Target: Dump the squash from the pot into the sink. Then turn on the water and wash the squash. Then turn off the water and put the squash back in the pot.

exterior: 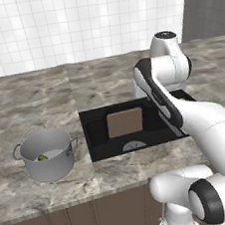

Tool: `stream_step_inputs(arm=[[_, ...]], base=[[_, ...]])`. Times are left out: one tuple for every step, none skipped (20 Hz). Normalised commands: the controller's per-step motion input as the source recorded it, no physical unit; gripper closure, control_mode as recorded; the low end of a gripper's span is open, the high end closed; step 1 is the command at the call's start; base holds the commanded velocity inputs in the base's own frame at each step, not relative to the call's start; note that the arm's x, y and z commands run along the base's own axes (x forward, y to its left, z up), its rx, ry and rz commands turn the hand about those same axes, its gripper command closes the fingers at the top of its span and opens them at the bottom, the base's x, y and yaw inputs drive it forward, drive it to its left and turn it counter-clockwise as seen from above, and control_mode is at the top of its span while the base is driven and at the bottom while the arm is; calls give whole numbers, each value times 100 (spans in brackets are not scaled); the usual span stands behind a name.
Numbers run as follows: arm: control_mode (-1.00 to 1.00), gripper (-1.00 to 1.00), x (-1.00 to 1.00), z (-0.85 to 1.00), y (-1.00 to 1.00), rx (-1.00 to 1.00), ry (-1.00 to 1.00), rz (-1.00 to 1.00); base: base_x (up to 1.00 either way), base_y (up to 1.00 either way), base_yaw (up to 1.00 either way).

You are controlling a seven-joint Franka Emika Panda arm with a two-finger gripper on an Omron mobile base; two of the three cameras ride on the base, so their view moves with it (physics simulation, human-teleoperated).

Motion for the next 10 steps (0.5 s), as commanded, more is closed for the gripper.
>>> stream_step_inputs(arm=[[-100,-100,-6,0,0,0,0,0],[-100,-100,-15,0,11,0,0,0],[-100,-100,-21,0,21,0,0,2],[-100,-100,-26,0,34,0,0,4],[-100,-100,-21,0,45,0,0,3],[-100,-100,-16,0,55,0,0,1],[-100,-100,-10,0,64,-2,0,0],[-100,-100,-1,0,70,-2,0,0],[-100,-100,0,0,76,-1,0,0],[-100,-100,0,0,79,0,0,0]], base=[[0,0,0],[0,0,0],[0,0,0],[0,0,0],[0,0,0],[0,0,0],[0,0,0],[0,0,0],[0,0,0],[0,0,0]])
